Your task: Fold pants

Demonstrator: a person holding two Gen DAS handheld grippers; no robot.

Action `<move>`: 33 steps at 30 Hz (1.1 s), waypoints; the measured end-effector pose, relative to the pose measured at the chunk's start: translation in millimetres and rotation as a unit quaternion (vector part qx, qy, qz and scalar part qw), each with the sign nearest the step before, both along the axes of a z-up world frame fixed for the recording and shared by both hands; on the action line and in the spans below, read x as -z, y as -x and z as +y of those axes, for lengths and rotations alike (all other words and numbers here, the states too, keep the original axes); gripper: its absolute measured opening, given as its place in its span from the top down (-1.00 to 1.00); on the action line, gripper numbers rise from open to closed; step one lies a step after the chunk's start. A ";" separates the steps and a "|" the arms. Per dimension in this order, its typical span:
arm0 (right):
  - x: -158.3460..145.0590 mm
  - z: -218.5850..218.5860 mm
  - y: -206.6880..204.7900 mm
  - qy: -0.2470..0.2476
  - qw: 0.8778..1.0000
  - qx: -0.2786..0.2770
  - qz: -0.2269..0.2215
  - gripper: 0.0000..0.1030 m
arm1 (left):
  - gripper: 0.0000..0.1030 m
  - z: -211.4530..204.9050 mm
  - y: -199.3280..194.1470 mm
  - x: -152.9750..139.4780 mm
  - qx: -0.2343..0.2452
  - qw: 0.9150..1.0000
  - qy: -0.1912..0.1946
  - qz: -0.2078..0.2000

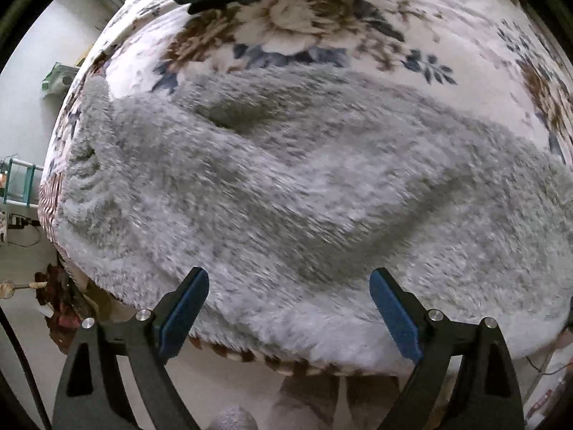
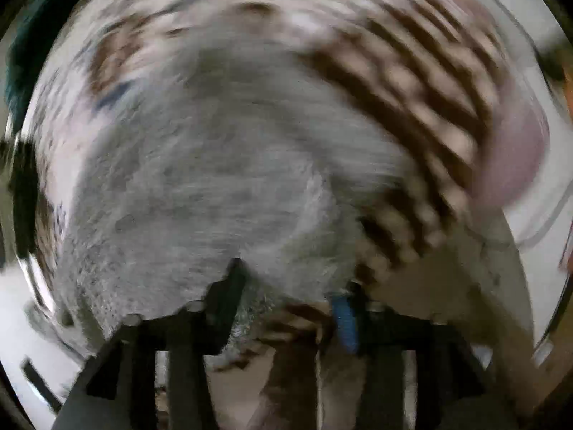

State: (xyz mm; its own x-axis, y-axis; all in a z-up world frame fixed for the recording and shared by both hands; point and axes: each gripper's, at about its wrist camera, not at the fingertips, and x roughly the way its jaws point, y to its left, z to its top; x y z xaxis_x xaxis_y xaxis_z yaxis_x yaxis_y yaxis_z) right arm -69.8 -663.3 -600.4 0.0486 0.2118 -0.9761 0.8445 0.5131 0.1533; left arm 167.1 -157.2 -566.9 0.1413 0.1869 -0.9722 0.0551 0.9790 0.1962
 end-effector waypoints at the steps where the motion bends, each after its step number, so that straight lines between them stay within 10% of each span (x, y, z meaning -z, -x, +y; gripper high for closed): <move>1: -7.0 -10.4 12.4 0.002 1.000 0.017 -0.011 0.00 | -0.78 -5.1 3.4 -0.9 0.003 1.000 0.001 0.001; 6: -51.7 -39.3 5.8 0.037 0.994 0.056 -0.088 -0.11 | -0.78 -27.1 6.8 -5.3 0.019 1.000 -0.005 -0.009; 12: -19.1 -31.3 -101.4 0.027 0.993 -0.087 -0.070 -0.11 | -0.78 -46.3 -9.6 -4.8 0.010 0.998 -0.040 -0.044; 13: -4.9 -19.8 -119.9 0.023 0.990 -0.127 -0.048 -0.07 | -0.78 -50.1 -14.2 -3.9 0.008 0.997 -0.048 -0.052; 15: -1.8 -3.2 -134.9 0.072 0.979 -0.190 -0.019 0.86 | -0.78 -56.5 -25.0 -2.4 0.003 0.996 -0.058 -0.068; 22: -75.9 -14.1 -153.7 0.199 0.960 -0.189 -0.054 0.86 | -0.78 -52.0 -34.8 -18.6 -0.008 0.994 -0.040 -0.100; 26: -20.8 -14.3 -184.1 0.083 0.974 -0.212 0.020 0.43 | -0.78 -34.9 -31.3 -24.7 -0.032 0.996 -0.023 -0.086; 29: -48.2 24.0 -182.7 0.119 0.965 -0.232 -0.012 -0.65 | -0.78 -15.4 -27.0 -34.4 -0.046 0.995 -0.007 -0.084; 33: -80.3 100.1 -157.3 0.101 0.970 -0.216 -0.048 -0.72 | -0.78 27.1 -28.9 -47.6 -0.055 0.996 0.009 -0.076</move>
